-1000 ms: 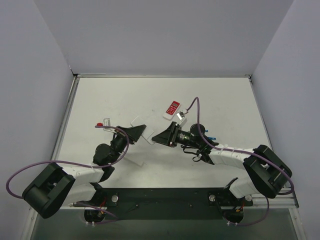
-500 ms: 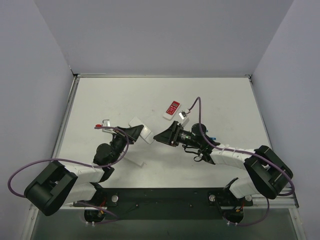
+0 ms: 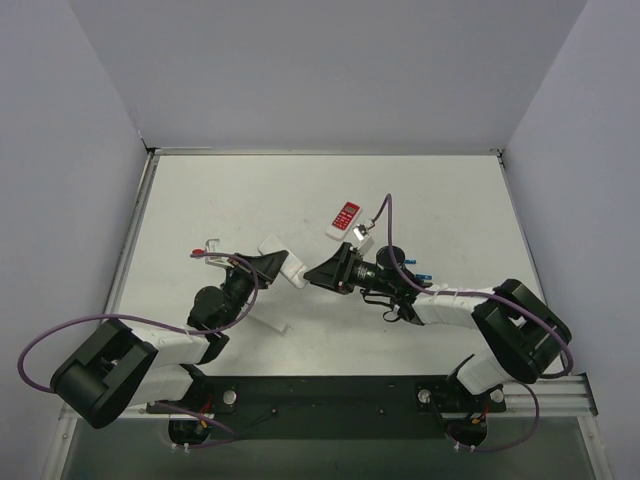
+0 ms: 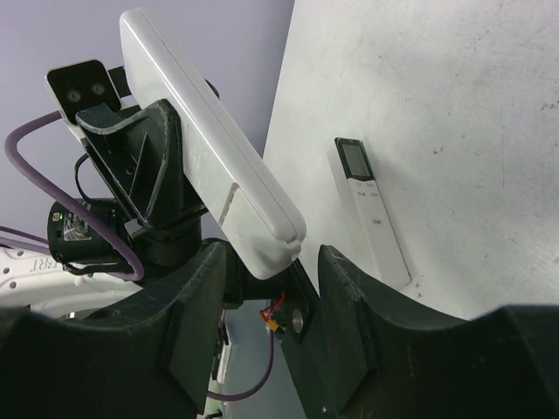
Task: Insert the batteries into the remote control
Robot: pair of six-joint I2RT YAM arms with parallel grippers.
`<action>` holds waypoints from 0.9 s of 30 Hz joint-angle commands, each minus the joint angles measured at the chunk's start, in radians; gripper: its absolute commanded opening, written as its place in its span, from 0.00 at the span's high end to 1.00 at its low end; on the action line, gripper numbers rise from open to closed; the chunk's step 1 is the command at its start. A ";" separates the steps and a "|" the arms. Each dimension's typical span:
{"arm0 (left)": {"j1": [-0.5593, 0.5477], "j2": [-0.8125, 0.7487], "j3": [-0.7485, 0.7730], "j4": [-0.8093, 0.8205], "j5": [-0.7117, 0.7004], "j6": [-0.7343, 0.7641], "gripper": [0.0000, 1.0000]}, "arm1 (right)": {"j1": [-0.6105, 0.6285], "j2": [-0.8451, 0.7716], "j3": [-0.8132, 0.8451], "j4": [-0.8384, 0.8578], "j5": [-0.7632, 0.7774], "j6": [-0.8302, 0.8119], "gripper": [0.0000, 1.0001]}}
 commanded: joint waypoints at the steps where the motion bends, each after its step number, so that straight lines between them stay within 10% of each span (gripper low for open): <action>1: -0.004 0.016 0.011 0.235 0.009 -0.026 1.00 | 0.002 0.032 0.064 0.140 -0.030 0.028 0.58; 19: -0.002 -0.018 0.019 0.238 -0.002 -0.015 1.00 | -0.023 0.153 0.025 0.229 -0.049 0.076 0.95; 27: 0.013 -0.040 0.019 0.205 -0.006 0.051 1.00 | -0.026 0.138 -0.002 0.264 -0.064 0.097 0.96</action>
